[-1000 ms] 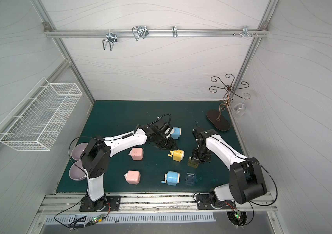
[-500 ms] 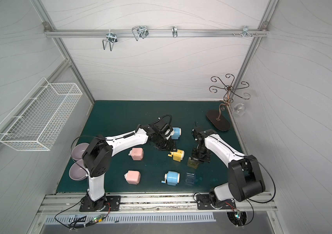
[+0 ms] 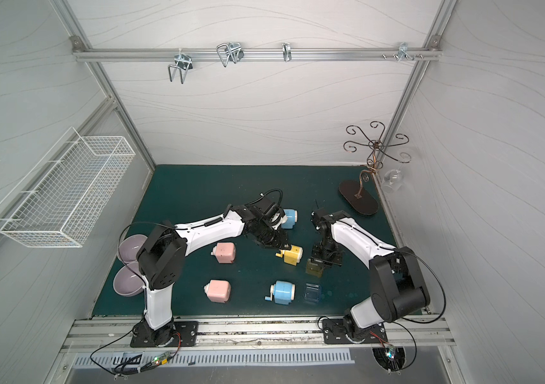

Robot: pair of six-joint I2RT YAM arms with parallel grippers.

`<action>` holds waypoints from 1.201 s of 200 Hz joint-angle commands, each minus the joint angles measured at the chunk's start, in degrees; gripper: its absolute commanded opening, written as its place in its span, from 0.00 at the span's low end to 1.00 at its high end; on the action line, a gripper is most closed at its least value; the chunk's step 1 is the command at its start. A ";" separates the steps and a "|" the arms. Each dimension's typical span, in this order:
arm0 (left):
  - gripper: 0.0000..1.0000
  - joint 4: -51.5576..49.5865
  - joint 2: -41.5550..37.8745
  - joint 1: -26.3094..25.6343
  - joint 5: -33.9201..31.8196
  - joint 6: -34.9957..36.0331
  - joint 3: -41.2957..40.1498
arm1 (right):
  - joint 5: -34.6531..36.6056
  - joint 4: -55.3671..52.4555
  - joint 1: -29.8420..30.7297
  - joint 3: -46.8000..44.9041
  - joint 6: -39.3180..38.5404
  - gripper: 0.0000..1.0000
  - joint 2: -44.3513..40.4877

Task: Put the tray back into the pencil sharpener
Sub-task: Close the container of the pencil sharpener.

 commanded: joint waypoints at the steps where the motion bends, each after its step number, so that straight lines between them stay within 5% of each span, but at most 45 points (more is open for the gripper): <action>1: 0.58 1.31 1.61 -0.29 0.87 0.17 2.07 | 1.20 -1.21 0.95 2.19 1.71 0.00 1.68; 240: 0.58 1.28 1.58 -0.29 1.22 -0.02 1.96 | 3.50 -2.27 4.05 9.20 6.39 0.00 14.05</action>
